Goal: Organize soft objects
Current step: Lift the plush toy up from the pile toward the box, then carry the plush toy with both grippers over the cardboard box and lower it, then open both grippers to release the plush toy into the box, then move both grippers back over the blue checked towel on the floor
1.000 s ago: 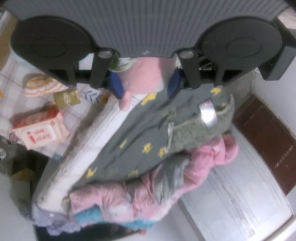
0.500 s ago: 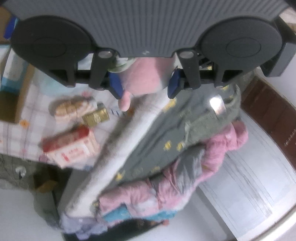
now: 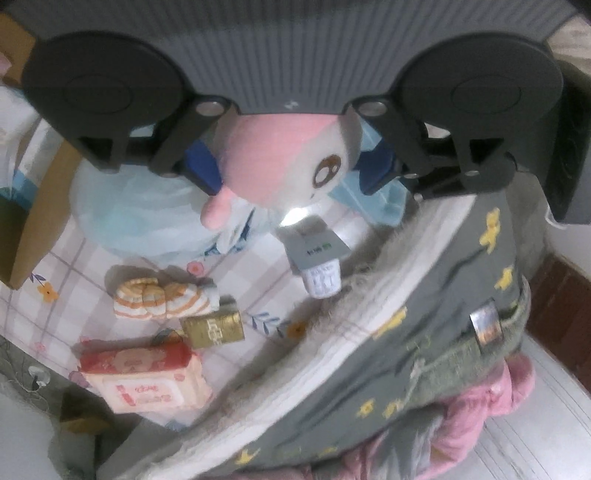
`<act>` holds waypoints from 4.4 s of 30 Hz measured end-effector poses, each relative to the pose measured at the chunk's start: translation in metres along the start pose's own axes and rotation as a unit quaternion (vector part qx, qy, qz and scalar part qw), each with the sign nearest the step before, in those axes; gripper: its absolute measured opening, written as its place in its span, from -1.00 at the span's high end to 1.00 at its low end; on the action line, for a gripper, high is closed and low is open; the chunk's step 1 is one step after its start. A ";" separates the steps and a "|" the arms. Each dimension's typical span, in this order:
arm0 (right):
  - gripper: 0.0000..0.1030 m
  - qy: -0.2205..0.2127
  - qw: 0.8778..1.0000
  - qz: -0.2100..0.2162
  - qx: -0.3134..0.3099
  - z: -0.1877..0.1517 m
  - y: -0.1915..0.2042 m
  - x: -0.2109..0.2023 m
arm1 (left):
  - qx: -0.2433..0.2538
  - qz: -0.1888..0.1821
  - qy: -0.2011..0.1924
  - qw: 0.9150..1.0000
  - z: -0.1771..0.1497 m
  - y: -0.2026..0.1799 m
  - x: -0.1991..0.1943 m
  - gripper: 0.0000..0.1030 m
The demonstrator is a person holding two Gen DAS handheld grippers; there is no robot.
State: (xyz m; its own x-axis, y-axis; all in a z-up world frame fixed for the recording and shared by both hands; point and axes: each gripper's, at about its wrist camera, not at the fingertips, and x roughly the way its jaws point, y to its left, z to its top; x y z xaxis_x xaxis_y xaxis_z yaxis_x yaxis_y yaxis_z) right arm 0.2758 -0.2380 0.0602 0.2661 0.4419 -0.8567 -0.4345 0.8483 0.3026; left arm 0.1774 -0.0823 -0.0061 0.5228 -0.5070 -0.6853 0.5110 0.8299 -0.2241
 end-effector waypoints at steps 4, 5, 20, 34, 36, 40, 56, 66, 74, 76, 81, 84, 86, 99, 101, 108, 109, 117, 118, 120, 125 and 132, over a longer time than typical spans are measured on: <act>-0.59 0.028 0.999 -0.019 -0.006 0.009 -0.003 0.001 | -0.001 -0.003 0.005 1.000 -0.002 0.003 0.002 -0.30; -0.59 0.032 0.999 -0.025 -0.008 0.010 -0.002 0.001 | -0.001 -0.004 0.006 1.000 -0.002 0.003 0.003 -0.32; -0.28 -0.082 0.993 -0.059 -0.064 0.013 0.059 -0.042 | -0.038 0.023 -0.086 0.995 0.009 0.026 -0.056 -0.30; -0.26 -0.383 0.910 -0.001 -0.160 -0.022 0.129 -0.128 | -0.020 0.099 -0.242 0.965 0.023 0.020 -0.155 -0.33; -0.26 -0.393 0.907 -0.009 -0.154 -0.019 0.131 -0.129 | -0.029 0.100 -0.242 0.965 0.025 0.021 -0.156 -0.33; -0.26 -0.423 0.887 -0.008 -0.184 -0.026 0.144 -0.140 | -0.035 0.089 -0.256 0.962 0.026 0.022 -0.168 -0.38; -0.26 -0.406 0.912 -0.056 -0.034 -0.102 0.041 -0.194 | 0.025 -0.029 -0.187 0.982 0.032 -0.043 -0.120 -0.47; -0.27 -0.250 0.961 -0.087 0.073 -0.203 -0.103 -0.191 | 0.025 -0.040 -0.106 0.993 0.024 -0.058 -0.056 -0.53; -0.28 -0.078 0.990 -0.115 0.037 -0.202 -0.164 -0.096 | 0.002 -0.012 -0.085 0.996 0.034 -0.045 -0.038 -0.54; -0.30 -0.061 0.991 -0.117 0.036 -0.192 -0.175 -0.079 | 0.003 -0.006 -0.086 0.996 0.036 -0.045 -0.038 -0.54; -0.38 -0.081 0.988 -0.127 0.019 -0.176 -0.192 -0.078 | 0.000 -0.002 -0.081 0.997 0.037 -0.040 -0.034 -0.54; -0.38 -0.065 0.987 -0.149 0.022 -0.167 -0.201 -0.074 | -0.004 -0.002 -0.079 0.997 0.036 -0.037 -0.033 -0.54; -0.42 -0.057 0.984 -0.169 0.027 -0.169 -0.206 -0.067 | -0.006 -0.002 -0.078 0.997 0.036 -0.034 -0.033 -0.54; -0.61 -0.106 0.965 -0.195 0.139 -0.185 -0.216 -0.083 | -0.016 0.008 -0.089 0.996 0.024 -0.013 -0.055 -0.55; -0.61 -0.096 0.963 -0.188 0.171 -0.189 -0.222 -0.078 | -0.019 0.011 -0.089 0.996 0.020 -0.008 -0.059 -0.55; -0.44 -0.132 0.955 -0.158 0.211 -0.195 -0.223 -0.068 | -0.033 0.027 -0.086 0.995 0.001 0.008 -0.075 -0.56; -0.44 -0.136 0.954 -0.159 0.215 -0.197 -0.223 -0.068 | -0.034 0.030 -0.086 0.995 -0.002 0.010 -0.077 -0.58; -0.61 -0.141 0.947 -0.187 0.218 -0.195 -0.211 -0.079 | -0.034 0.061 -0.083 0.994 -0.028 0.027 -0.095 -0.62; -0.61 -0.150 0.946 -0.194 0.214 -0.193 -0.206 -0.085 | -0.031 0.064 -0.082 0.994 -0.031 0.028 -0.098 -0.63; -0.62 -0.174 0.940 -0.205 0.208 -0.191 -0.194 -0.100 | -0.024 0.071 -0.079 0.994 -0.038 0.032 -0.105 -0.64; -0.63 -0.268 0.927 -0.179 0.192 -0.191 -0.134 -0.146 | -0.008 0.097 -0.066 0.993 -0.060 0.037 -0.117 -0.64; -0.57 -0.282 0.948 -0.045 0.143 -0.191 -0.024 -0.127 | -0.021 0.114 -0.046 0.992 -0.091 0.047 -0.120 -0.51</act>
State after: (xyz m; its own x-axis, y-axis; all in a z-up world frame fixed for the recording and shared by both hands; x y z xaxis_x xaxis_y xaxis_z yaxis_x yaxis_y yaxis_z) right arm 0.0882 -0.3701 0.0826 0.7428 0.3823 -0.5496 -0.1597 0.8984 0.4091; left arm 0.0773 0.0388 0.0025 0.6825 -0.3230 -0.6557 0.3444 0.9333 -0.1013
